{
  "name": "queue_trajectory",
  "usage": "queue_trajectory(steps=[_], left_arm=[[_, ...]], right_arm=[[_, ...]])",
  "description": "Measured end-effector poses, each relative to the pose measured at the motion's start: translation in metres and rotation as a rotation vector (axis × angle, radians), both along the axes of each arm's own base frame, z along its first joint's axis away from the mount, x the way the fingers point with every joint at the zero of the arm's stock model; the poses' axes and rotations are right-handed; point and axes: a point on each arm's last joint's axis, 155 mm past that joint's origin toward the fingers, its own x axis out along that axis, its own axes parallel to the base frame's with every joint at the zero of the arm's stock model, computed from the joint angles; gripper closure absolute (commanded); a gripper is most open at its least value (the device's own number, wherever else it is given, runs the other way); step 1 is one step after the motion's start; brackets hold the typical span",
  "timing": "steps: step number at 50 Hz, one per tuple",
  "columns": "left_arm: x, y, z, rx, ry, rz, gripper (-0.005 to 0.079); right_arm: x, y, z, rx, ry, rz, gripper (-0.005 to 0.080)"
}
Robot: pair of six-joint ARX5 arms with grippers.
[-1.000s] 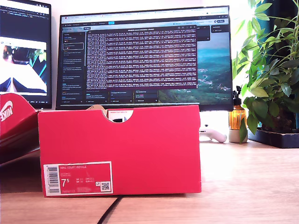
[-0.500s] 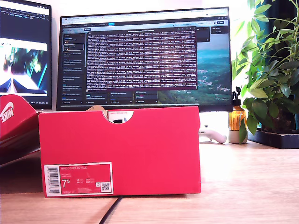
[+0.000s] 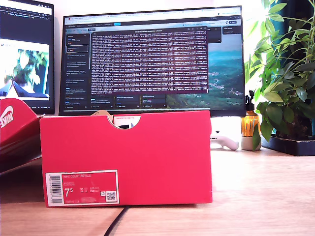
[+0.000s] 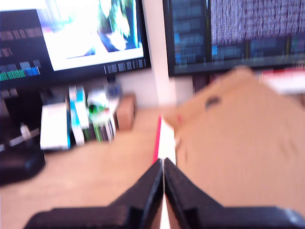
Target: Pack the blue shoes by picking the first shoe and placing it inside the red shoebox, left side, then picking and rotating the second shoe and placing it in the shoebox
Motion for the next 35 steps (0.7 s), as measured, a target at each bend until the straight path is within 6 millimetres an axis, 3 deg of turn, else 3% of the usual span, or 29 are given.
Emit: queue_trajectory(steps=[8, 23, 35], left_arm=[[-0.003, 0.000, -0.023, 0.015, 0.090, 0.000, 0.0752], [-0.003, 0.002, -0.023, 0.014, 0.092, 0.005, 0.0752], [-0.004, 0.030, -0.023, 0.009, 0.093, 0.118, 0.0752]], right_arm=[[-0.003, 0.000, -0.027, 0.009, 0.106, -0.001, 0.0764], [-0.003, -0.001, -0.028, 0.011, 0.107, -0.009, 0.0764], [-0.003, -0.001, -0.028, 0.011, 0.107, -0.009, 0.0764]])
